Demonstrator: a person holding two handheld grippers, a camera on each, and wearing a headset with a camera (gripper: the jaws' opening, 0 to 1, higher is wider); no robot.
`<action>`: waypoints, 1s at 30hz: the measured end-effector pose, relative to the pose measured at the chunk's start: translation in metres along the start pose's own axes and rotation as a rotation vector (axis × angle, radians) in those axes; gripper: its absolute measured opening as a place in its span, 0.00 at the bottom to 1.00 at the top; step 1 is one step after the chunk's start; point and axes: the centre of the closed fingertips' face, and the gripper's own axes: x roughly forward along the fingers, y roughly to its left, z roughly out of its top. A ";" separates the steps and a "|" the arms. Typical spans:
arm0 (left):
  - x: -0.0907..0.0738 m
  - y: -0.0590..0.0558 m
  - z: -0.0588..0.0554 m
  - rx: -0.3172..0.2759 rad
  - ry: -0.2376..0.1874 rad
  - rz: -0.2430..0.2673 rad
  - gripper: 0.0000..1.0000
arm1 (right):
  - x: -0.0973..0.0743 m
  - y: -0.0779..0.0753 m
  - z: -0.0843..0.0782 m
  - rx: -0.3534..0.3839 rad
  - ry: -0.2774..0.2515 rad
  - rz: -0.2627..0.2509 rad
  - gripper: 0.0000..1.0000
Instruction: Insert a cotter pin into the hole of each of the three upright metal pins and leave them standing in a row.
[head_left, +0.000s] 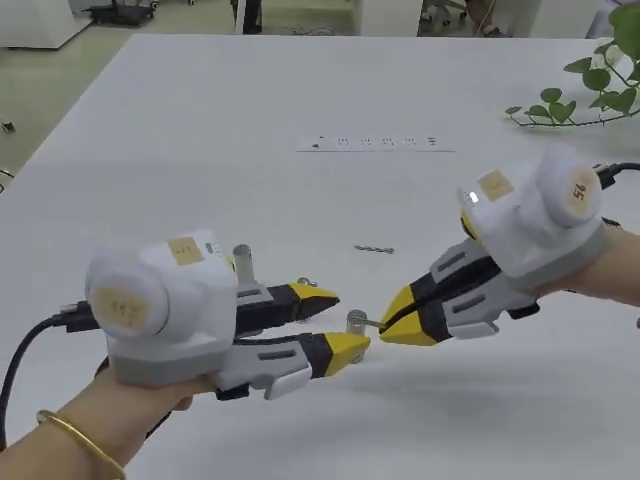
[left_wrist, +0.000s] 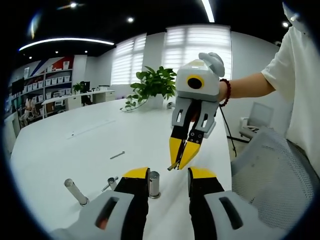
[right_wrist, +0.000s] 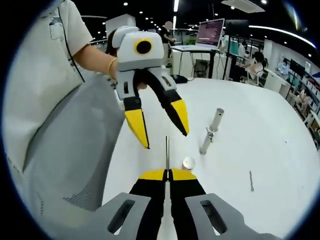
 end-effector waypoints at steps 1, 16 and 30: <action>0.001 0.002 -0.002 0.000 0.006 0.013 0.30 | 0.000 -0.001 -0.003 -0.017 0.022 -0.004 0.03; 0.024 0.023 -0.026 -0.033 0.078 0.103 0.27 | 0.001 -0.024 -0.028 -0.072 0.161 -0.012 0.03; 0.033 0.027 -0.036 -0.050 0.105 0.109 0.21 | 0.005 -0.030 -0.044 -0.093 0.242 0.011 0.03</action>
